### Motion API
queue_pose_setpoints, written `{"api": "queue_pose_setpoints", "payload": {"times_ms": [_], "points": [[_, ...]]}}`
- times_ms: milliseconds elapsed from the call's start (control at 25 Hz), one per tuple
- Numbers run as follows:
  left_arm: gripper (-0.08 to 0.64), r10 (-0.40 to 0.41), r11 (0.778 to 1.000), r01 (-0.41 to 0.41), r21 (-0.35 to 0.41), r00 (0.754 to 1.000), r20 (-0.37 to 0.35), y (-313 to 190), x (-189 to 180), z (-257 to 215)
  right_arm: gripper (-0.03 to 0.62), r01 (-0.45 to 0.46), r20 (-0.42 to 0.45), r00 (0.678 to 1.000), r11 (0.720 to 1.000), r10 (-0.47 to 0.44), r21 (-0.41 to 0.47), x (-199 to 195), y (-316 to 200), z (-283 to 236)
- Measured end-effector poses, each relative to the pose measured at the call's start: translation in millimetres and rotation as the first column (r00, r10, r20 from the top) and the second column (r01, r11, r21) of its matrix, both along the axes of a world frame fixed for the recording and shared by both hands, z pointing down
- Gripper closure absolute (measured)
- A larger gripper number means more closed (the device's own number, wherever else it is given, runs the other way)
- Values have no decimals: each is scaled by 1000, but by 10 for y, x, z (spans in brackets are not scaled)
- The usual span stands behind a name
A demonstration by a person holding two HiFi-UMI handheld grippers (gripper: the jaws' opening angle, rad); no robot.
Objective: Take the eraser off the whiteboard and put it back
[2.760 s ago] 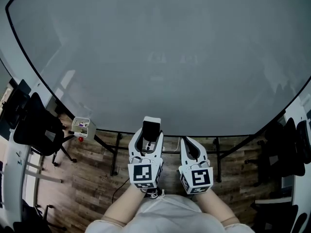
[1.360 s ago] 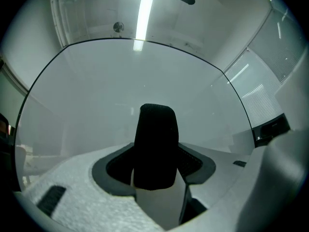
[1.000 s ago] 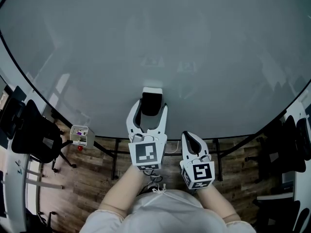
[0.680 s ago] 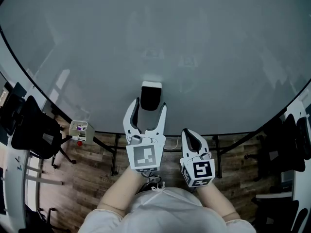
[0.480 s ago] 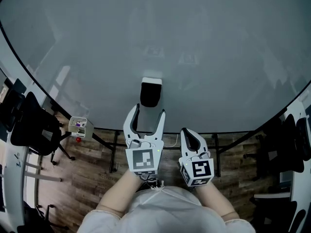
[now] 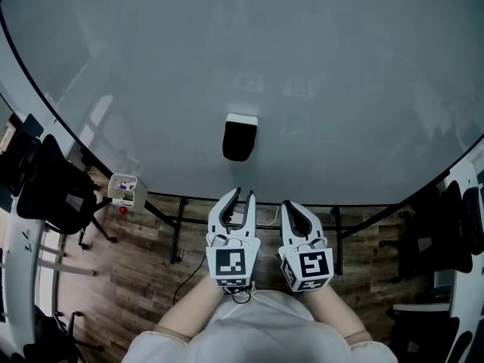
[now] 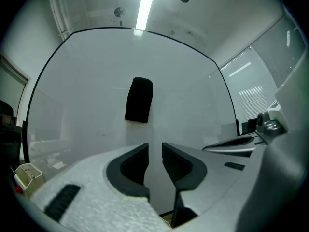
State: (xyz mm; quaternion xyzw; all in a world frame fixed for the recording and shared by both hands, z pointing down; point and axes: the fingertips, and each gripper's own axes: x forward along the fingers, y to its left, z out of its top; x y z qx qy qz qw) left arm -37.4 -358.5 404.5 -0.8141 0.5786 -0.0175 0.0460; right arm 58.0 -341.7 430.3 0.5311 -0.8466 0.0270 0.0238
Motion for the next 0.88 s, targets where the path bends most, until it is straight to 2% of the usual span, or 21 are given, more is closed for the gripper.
{"api": "queue_pose_setpoints", "payload": {"times_ms": [120,240,880], "points": [[520,-5,1000,5,-21,1000,-6,23,13,72,565,4,8,1000,1000,-4,6,-9,12,-15],[541,-6,999,5,-39,1000,-17,40,8,121,565,4,14,1000,1000,-4,12,-12,21,-32],[543,-12,998,11,-62,1000,-12,70,-63,205,566,32,1,1000,999,-32,36,-112,78,-74]]}}
